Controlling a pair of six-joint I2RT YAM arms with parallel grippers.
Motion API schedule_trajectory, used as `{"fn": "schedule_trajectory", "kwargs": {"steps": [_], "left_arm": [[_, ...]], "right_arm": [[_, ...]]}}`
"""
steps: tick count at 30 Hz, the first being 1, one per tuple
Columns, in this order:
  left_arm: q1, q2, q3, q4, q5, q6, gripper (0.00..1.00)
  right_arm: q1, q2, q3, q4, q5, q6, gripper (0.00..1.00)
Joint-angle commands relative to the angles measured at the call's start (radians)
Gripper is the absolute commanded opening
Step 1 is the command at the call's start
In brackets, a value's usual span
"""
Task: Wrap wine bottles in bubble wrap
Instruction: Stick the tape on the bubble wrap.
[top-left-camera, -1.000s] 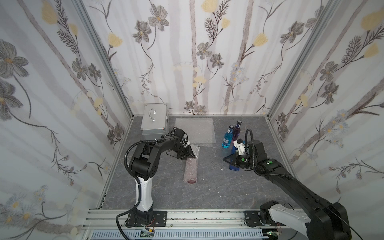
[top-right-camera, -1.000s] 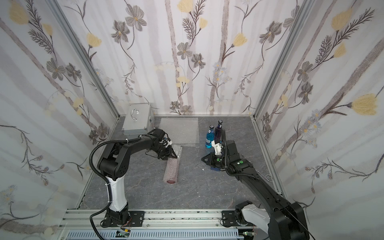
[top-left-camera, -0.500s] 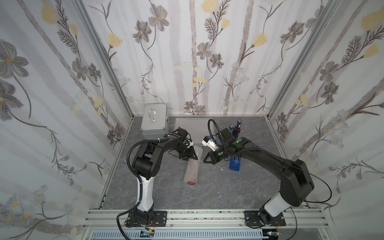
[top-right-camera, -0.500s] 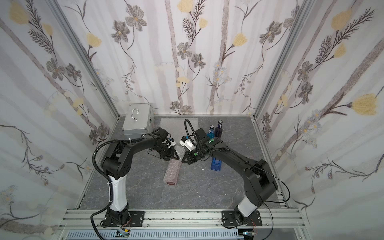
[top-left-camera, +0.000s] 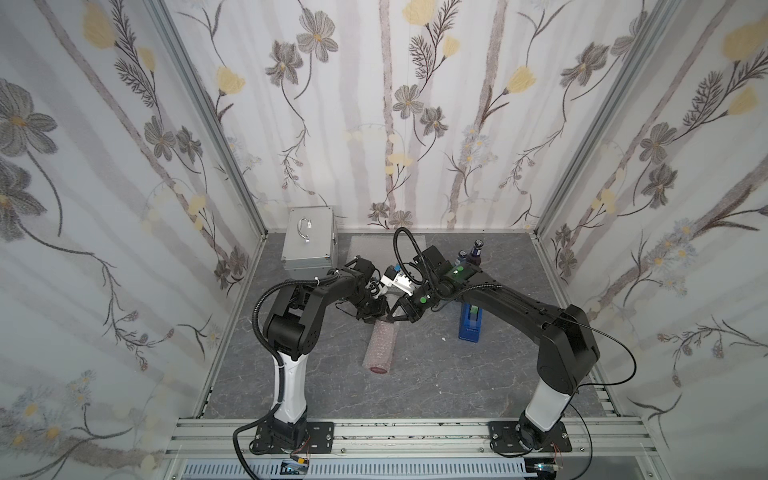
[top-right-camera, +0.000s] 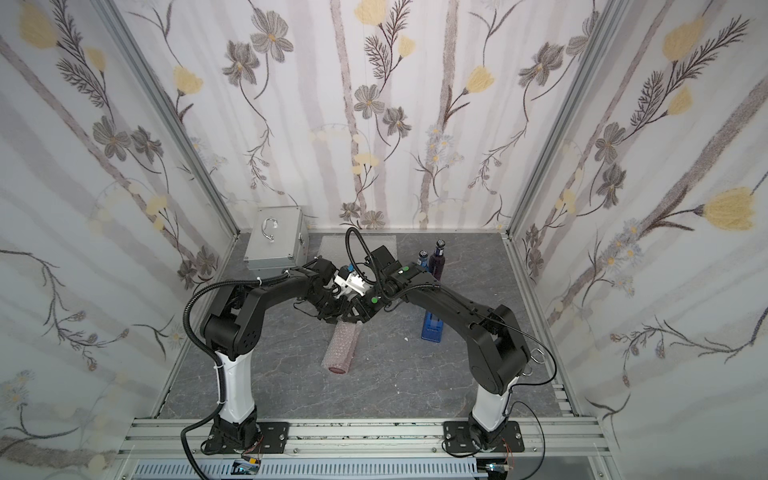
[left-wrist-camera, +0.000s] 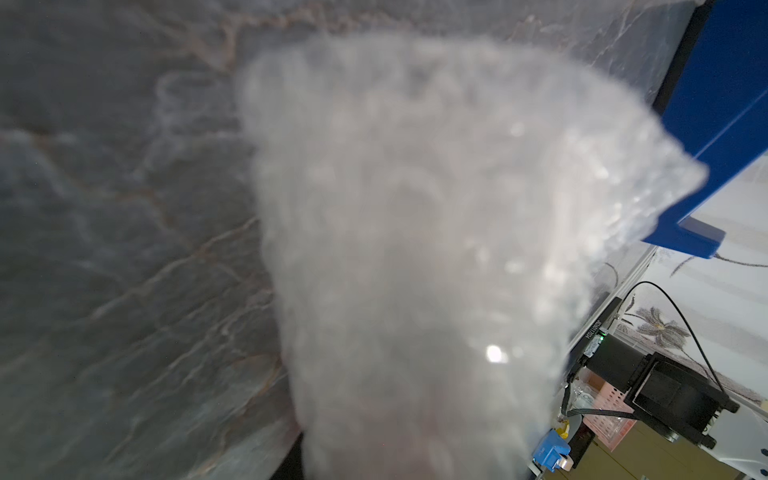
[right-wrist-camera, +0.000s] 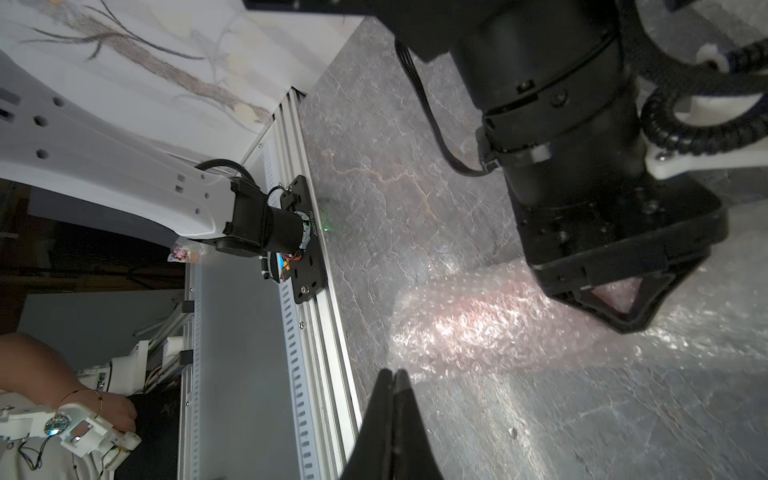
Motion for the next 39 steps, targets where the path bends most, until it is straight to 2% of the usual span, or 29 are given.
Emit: {"fn": "schedule_trajectory", "kwargs": {"steps": [1, 11, 23, 39], "left_arm": [[0.0, 0.001, 0.005, -0.036, -0.007, 0.016, 0.27], [0.001, -0.004, -0.001, -0.03, -0.01, 0.014, 0.27], [-0.001, -0.001, 0.002, -0.033, -0.011, 0.013, 0.27], [-0.003, -0.002, 0.003, -0.034, -0.01, 0.01, 0.27]], "right_arm": [[0.002, 0.064, 0.001, 0.021, -0.058, -0.05, 0.0], [-0.003, 0.2, -0.047, 0.005, -0.019, -0.109, 0.0], [-0.011, 0.243, -0.061, -0.024, 0.033, -0.109, 0.0], [-0.027, 0.227, -0.065, -0.039, 0.109, -0.084, 0.1]]}}
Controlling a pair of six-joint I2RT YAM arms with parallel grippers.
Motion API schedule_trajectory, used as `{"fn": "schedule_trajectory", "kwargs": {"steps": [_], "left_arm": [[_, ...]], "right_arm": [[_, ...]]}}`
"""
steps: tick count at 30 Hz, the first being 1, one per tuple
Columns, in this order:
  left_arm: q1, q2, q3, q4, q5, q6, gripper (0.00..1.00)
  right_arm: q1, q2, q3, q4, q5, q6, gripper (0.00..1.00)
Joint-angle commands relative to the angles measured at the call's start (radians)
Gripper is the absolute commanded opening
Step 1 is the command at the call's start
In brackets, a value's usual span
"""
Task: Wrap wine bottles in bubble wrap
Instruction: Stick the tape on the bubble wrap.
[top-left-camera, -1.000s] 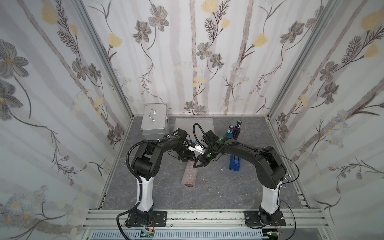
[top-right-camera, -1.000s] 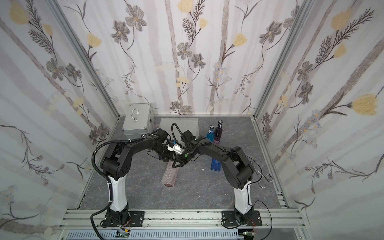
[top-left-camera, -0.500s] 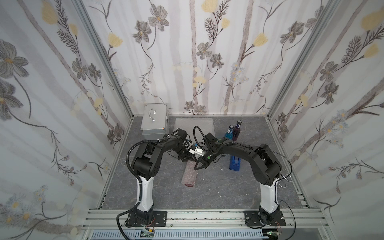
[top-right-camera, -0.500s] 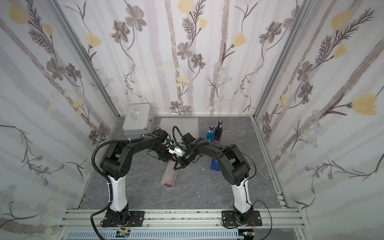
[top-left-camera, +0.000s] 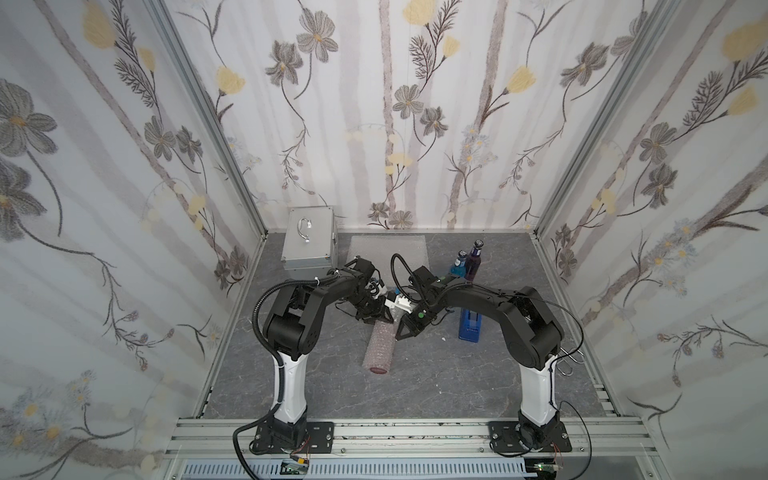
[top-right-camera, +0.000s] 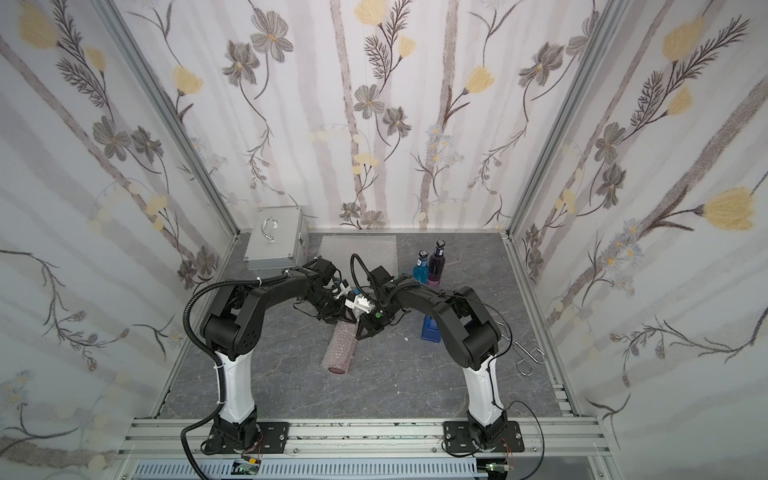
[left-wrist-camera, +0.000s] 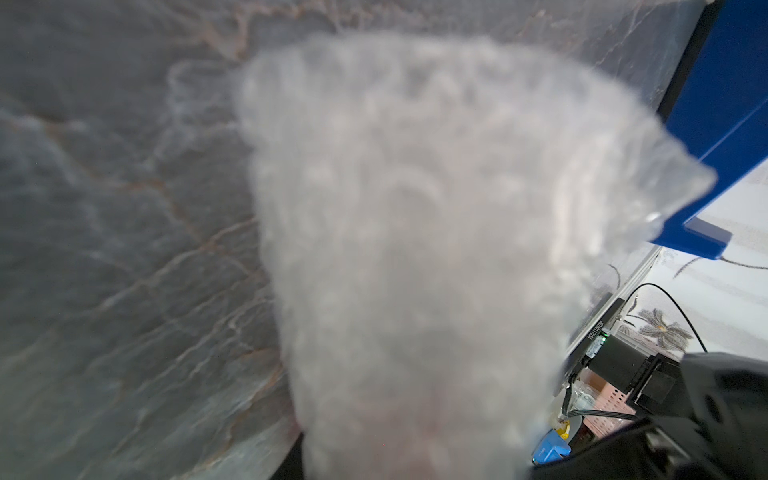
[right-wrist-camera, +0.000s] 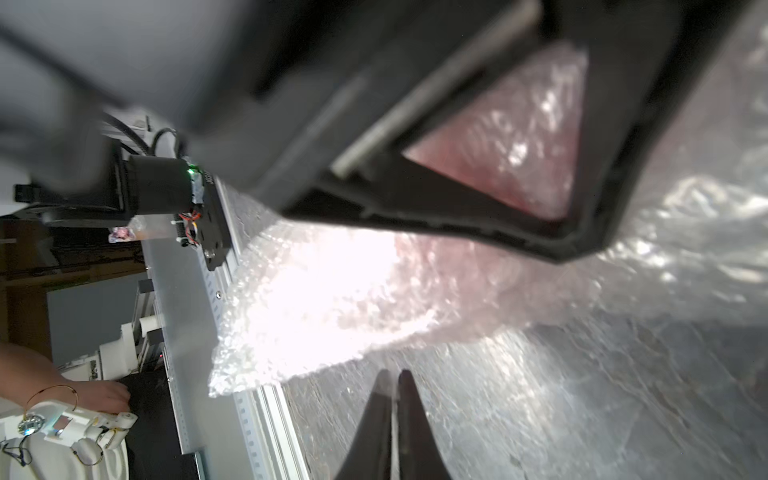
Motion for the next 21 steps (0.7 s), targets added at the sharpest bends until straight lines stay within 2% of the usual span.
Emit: {"fn": "schedule_trajectory", "kwargs": {"steps": [1, 11, 15, 18, 21], "left_arm": [[-0.001, -0.002, 0.003, -0.025, -0.005, 0.013, 0.27], [-0.003, 0.001, 0.003, -0.025, -0.003, 0.01, 0.27], [-0.004, 0.002, 0.005, -0.025, -0.002, 0.01, 0.27], [-0.004, -0.001, 0.003, -0.025, -0.002, 0.011, 0.27], [-0.003, -0.003, 0.002, -0.027, 0.0, 0.01, 0.27]], "right_arm": [[0.008, -0.002, 0.001, 0.01, 0.032, 0.012, 0.1], [0.021, -0.034, -0.014, 0.04, 0.047, 0.039, 0.11], [0.022, -0.032, -0.011, 0.042, 0.056, 0.05, 0.17], [0.02, -0.029, -0.003, 0.062, 0.069, 0.069, 0.27], [0.021, -0.027, 0.001, 0.091, 0.08, 0.096, 0.3]]}}
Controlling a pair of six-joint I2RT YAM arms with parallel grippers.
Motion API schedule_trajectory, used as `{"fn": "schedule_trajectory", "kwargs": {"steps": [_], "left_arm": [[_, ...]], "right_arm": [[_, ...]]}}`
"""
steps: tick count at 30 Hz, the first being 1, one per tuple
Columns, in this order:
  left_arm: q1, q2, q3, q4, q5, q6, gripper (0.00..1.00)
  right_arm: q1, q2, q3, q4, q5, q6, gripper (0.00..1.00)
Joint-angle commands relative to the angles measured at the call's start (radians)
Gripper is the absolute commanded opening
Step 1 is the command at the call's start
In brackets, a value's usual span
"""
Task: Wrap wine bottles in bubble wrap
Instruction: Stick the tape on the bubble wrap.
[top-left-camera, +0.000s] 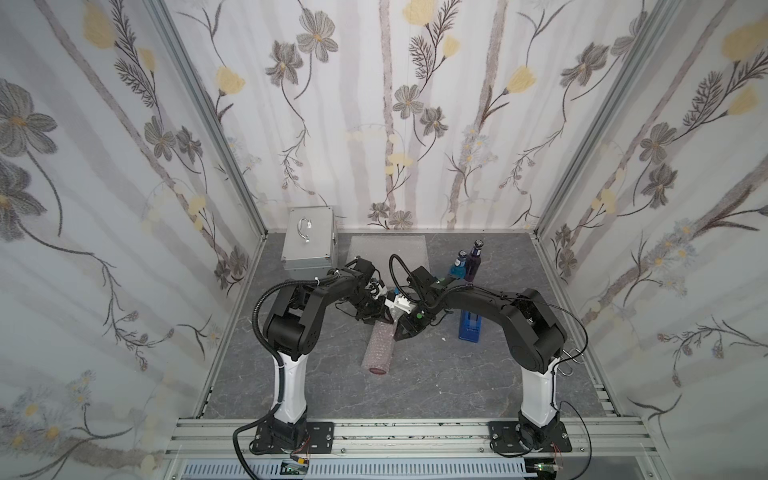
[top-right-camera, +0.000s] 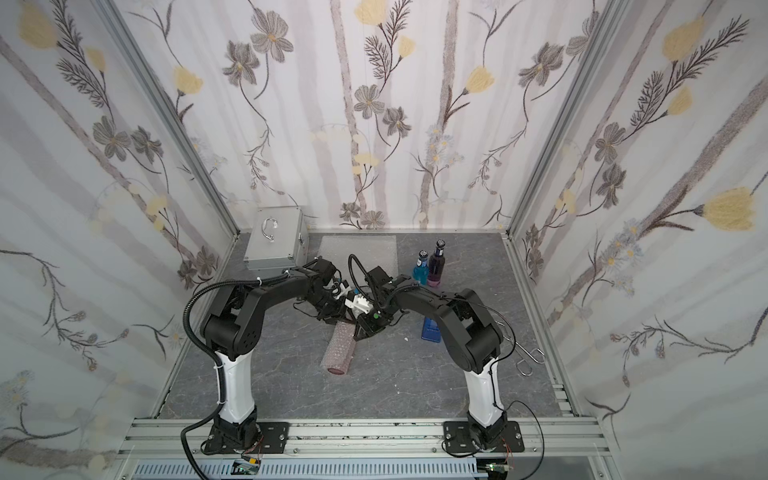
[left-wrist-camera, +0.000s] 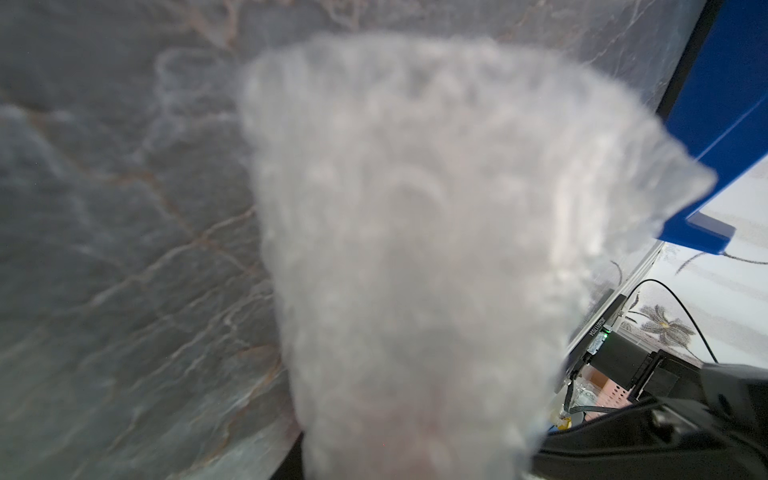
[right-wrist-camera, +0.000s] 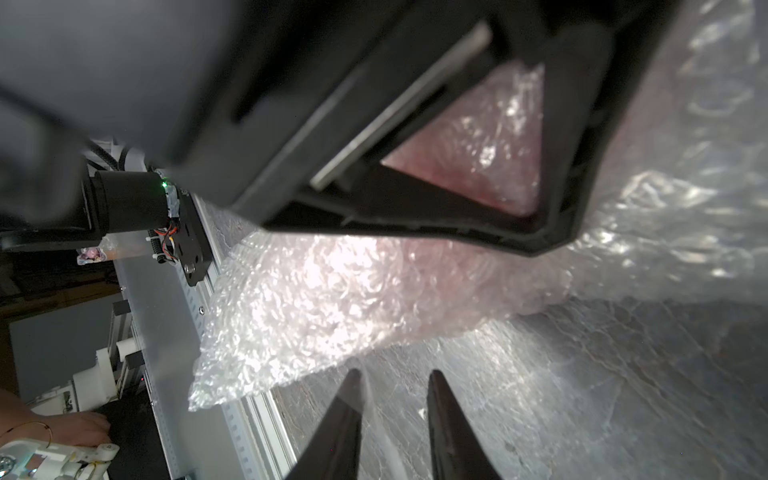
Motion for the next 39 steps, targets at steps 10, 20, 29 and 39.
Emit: {"fn": "schedule_trajectory", "kwargs": {"steps": [10, 20, 29, 39], "left_arm": [[-0.003, -0.006, 0.0, -0.019, 0.002, 0.005, 0.27], [-0.004, -0.004, 0.001, -0.019, 0.0, 0.004, 0.27], [-0.006, -0.005, 0.0, -0.019, 0.0, 0.004, 0.26], [-0.006, -0.001, 0.001, -0.019, 0.002, 0.004, 0.26]], "right_arm": [[0.002, 0.017, -0.015, 0.126, 0.02, 0.1, 0.34], [0.003, -0.018, -0.075, 0.131, -0.005, 0.11, 0.37], [0.006, -0.026, -0.098, 0.161, -0.005, 0.161, 0.38], [0.006, -0.037, -0.119, 0.164, -0.055, 0.148, 0.44]]}}
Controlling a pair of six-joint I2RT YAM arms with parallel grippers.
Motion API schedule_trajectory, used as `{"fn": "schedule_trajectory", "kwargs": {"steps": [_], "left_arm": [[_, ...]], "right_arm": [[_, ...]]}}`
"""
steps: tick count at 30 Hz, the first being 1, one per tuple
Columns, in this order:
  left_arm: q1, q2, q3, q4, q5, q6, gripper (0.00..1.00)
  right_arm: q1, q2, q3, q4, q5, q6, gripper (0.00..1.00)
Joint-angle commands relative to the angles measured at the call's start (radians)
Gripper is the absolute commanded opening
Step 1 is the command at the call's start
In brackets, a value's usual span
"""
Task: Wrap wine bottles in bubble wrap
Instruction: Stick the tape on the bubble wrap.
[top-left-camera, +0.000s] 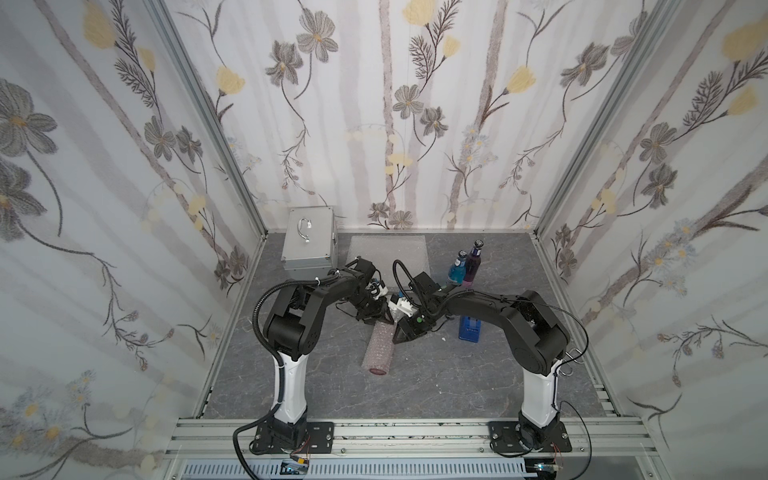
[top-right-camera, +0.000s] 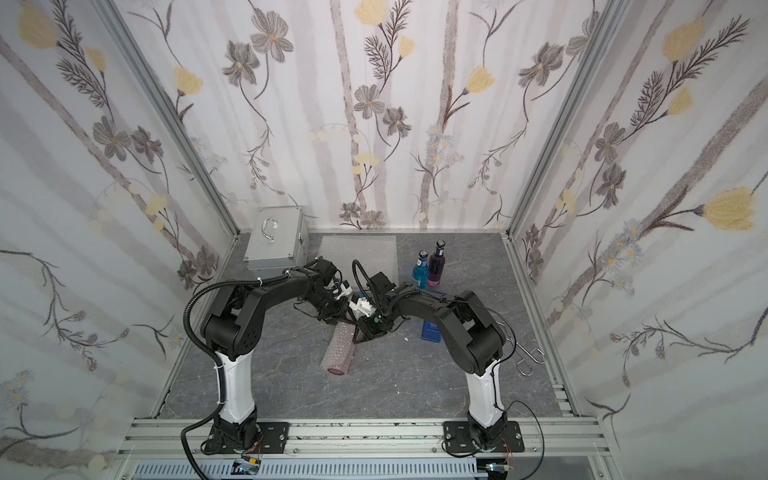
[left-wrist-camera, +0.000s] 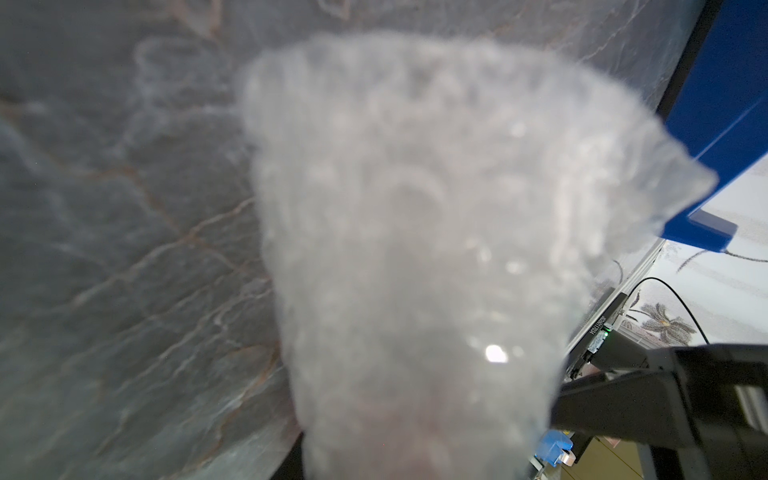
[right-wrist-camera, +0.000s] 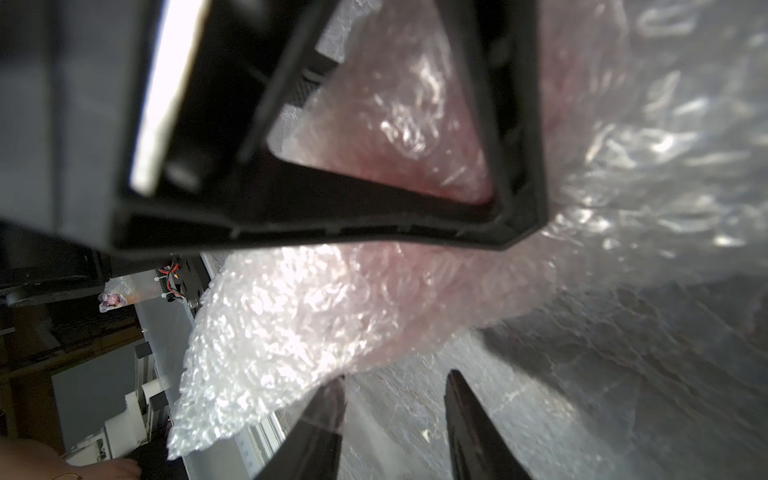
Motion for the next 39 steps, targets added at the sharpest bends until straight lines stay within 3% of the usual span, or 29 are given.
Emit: {"fn": "schedule_trajectory", "kwargs": {"steps": [1, 11, 16, 20, 27, 32, 39], "left_arm": [[-0.002, -0.002, 0.001, -0.017, 0.001, 0.004, 0.26], [-0.003, 0.001, 0.002, -0.017, 0.002, 0.004, 0.26], [-0.002, -0.004, 0.003, -0.017, 0.001, 0.002, 0.26], [-0.003, -0.004, 0.0, -0.016, 0.002, 0.001, 0.26], [-0.006, -0.013, -0.002, -0.014, 0.001, 0.001, 0.26], [-0.007, -0.015, -0.002, -0.013, 0.001, 0.001, 0.26], [-0.007, -0.016, -0.002, -0.014, 0.001, 0.001, 0.26]], "right_arm": [[-0.002, -0.023, -0.012, 0.028, -0.048, -0.015, 0.44], [-0.041, -0.136, -0.126, 0.067, 0.015, 0.029, 0.6], [-0.059, -0.248, -0.205, 0.087, 0.065, 0.069, 0.61], [-0.047, -0.385, -0.274, 0.188, 0.083, 0.18, 0.49], [0.06, -0.403, -0.231, 0.368, 0.201, 0.326, 0.01], [0.097, -0.313, -0.192, 0.412, 0.262, 0.378, 0.0], [0.1, -0.266, -0.196, 0.426, 0.251, 0.391, 0.0]]}}
